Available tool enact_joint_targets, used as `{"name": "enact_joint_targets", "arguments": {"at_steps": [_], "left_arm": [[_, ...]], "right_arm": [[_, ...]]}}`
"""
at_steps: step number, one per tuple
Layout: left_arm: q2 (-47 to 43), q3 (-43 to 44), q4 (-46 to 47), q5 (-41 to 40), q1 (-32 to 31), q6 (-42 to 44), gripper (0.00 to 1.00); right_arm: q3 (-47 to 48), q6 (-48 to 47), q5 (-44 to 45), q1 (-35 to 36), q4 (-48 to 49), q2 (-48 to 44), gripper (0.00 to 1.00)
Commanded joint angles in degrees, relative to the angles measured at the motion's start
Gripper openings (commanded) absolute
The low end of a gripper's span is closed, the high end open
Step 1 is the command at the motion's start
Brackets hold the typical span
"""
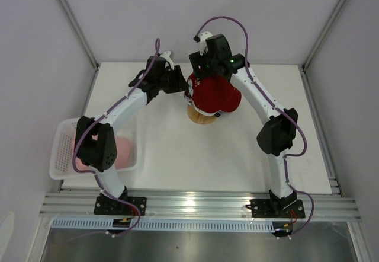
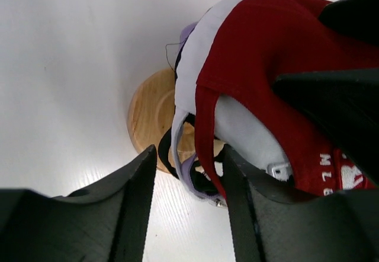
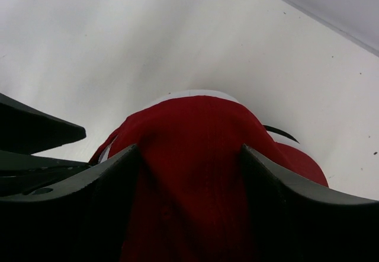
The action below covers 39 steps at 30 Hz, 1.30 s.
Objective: Stack the hats
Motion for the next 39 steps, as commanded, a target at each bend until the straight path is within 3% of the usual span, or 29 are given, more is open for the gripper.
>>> {"name": "enact_joint_targets", "arguments": {"at_steps": [1, 6, 9, 14, 18, 26, 39], "left_arm": [[1.9, 4.6, -2.5, -4.7, -1.7, 1.8, 0.50], [3.4, 4.1, -4.9, -12.6, -2.3, 2.4, 0.38], [4.1, 3.4, -4.6, -14.8, -2.3, 2.5, 0.36], [5.7, 2.1, -3.9, -14.5, -2.3, 2.0, 0.33], [6.3, 0.1, -3.0, -14.9, -2.3, 1.8, 0.32], [9.2, 0.2, -2.8, -14.6, -2.3, 1.0, 0.32], [5.6, -2.4, -3.1, -15.4, -2.3, 2.5, 0.32]], "right_arm": [[1.4, -0.1, -0.7, 0.5, -4.9, 1.5, 0.73], [1.3, 1.4, 0.3, 0.0, -5.5, -0.2, 0.81], [0.3, 5.1, -5.5, -2.5, -4.2, -3.9, 0.81], [-12.8, 10.3, -18.5, -7.8, 7.5, -15.1, 0.82], [-22.1, 13.6, -18.7, -12.8, 13.6, -22.5, 0.88], [-33.3, 17.7, -21.5, -19.0, 17.8, -23.8, 0.86], [-36.8, 19.5, -15.7, -21.0, 19.6, -21.2, 0.83]]}}
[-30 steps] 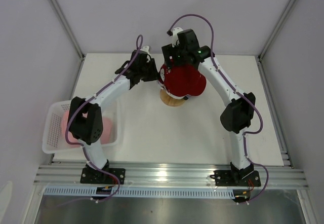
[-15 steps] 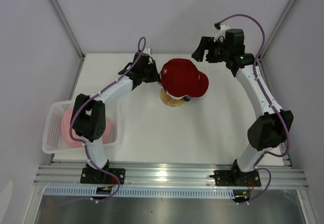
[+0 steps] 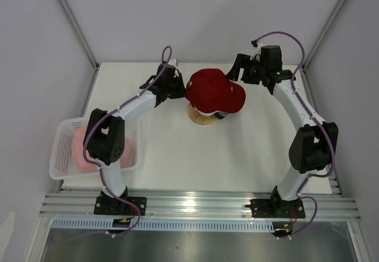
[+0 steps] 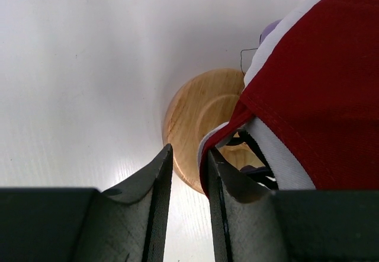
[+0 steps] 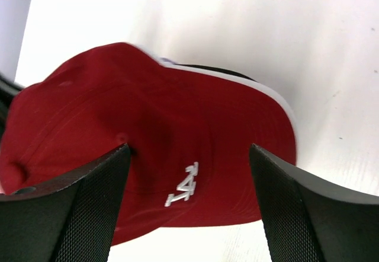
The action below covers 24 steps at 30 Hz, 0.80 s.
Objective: Stack the hats
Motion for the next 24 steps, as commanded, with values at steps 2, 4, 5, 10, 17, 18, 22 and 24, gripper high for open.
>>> {"name": "enact_joint_targets", "arguments": {"at_steps": [2, 4, 5, 10, 17, 18, 22, 24], "left_arm": [[-3.6, -2.6, -5.6, -3.2, 0.3, 2.3, 0.34], [-5.0, -2.7, -5.6, -3.4, 0.3, 3.1, 0.36], [-6.5, -2.6, -5.6, -3.6, 0.4, 3.4, 0.40], [-10.3, -0.6, -5.9, -2.8, 0.6, 5.7, 0.51], [-12.4, 3.3, -8.5, -0.4, 1.4, 6.9, 0.75], [-13.2, 2.8, -8.1, 0.9, 1.7, 6.5, 0.78], [-19.8, -0.7, -4.3, 7.4, 4.1, 3.6, 0.87], [-22.6, -3.4, -4.4, 8.4, 6.4, 2.0, 0.96]], "right_arm": [[0.4, 0.9, 4.4, -0.8, 1.7, 1.0, 0.83], [0.6, 1.0, 4.5, -1.2, 2.0, 0.5, 0.83], [0.6, 1.0, 4.4, -1.5, 2.2, -0.4, 0.84], [3.0, -1.0, 1.3, -1.8, 0.3, -1.5, 0.86], [3.9, -2.5, 0.9, -1.8, -1.8, -2.5, 0.84], [3.8, -2.6, 1.2, -1.8, -1.8, -2.7, 0.85], [3.5, -2.9, 0.5, -1.8, -1.8, -4.1, 0.85], [3.5, -3.1, 0.0, -1.8, -2.2, -5.0, 0.85]]}}
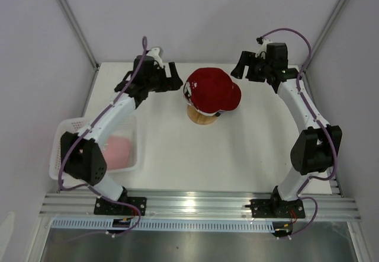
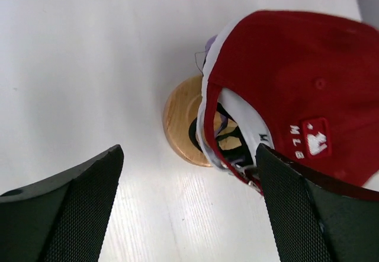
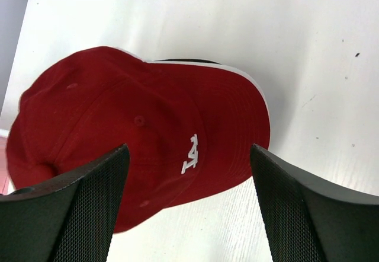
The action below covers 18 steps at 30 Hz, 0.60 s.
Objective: Stack the hats
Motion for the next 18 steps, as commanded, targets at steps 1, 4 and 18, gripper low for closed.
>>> {"name": "enact_joint_targets", "arguments": {"at_steps": [1, 4, 18], "left_arm": [[-8.8, -3.0, 2.2, 4.2, 3.8, -2.8, 0.97], [-20.2, -10.1, 0.7, 1.9, 8.4, -3.9, 1.00], [-54.9, -33.3, -25.0, -31.2, 32.9, -18.4, 1.00]], "right_arm": [[1.5, -1.8, -1.0, 0.0, -0.2, -4.6, 0.85], [0.6, -2.5, -0.4, 0.0, 0.0, -6.2, 0.86], [-12.1, 1.0, -8.8, 2.1, 10.3, -14.1, 0.90]]}}
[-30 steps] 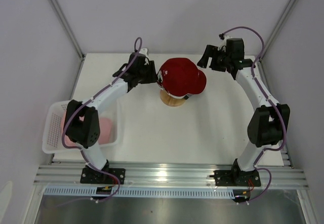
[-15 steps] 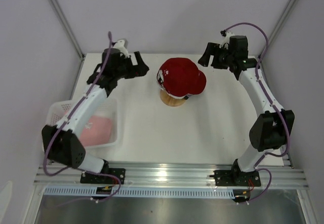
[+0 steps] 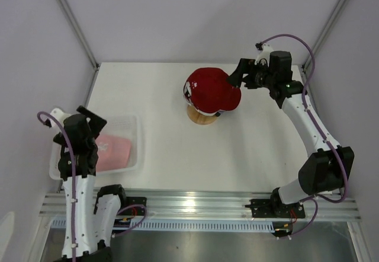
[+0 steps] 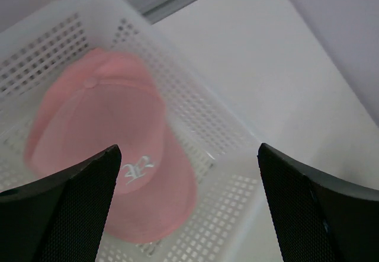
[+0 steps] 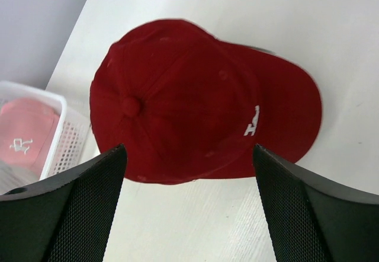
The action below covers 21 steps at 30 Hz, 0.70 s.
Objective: Stack the hats
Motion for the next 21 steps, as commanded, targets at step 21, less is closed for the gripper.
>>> {"name": "enact_joint_targets", "arguments": {"at_steps": [21], "left_arm": [[25.3, -6.6, 10.0, 16.0, 28.7, -0.6, 0.88]], "right_arm": [[0.2, 0.8, -3.4, 1.1, 4.0, 0.8, 0.91]]}}
